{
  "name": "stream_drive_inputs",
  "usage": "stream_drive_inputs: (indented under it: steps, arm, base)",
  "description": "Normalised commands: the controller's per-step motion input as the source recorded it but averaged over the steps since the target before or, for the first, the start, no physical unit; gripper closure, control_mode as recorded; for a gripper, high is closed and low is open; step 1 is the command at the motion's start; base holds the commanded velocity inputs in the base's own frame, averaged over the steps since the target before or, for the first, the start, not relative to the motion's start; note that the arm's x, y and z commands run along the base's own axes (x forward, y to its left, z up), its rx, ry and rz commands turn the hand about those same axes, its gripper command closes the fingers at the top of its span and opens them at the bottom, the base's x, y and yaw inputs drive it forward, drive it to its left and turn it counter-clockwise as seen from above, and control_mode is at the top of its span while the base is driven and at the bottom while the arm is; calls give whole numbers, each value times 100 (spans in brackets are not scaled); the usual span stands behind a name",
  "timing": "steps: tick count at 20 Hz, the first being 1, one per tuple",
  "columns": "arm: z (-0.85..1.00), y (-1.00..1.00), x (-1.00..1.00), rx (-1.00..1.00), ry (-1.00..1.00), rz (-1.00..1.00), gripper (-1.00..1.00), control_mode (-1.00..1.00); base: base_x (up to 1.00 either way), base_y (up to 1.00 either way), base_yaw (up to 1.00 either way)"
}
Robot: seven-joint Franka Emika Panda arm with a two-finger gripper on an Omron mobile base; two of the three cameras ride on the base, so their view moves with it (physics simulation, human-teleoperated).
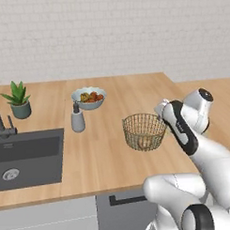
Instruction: Open the cabinet, pick up the bread from the cabinet and place it in the basket. Then move the basket to the dining counter.
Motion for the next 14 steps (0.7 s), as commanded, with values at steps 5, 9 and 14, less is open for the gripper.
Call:
stream_drive_inputs:
  steps: [5,9,14]
  arm:
    - [93,21,-92,-5,-21,25,-100,-100]
    - [89,18,-100,-5,-18,36,-100,-100]
    - [86,4,-99,-1,-19,30,-100,-100]
  base:
    - [0,0,0]
    - [0,0,0]
    - [0,0,0]
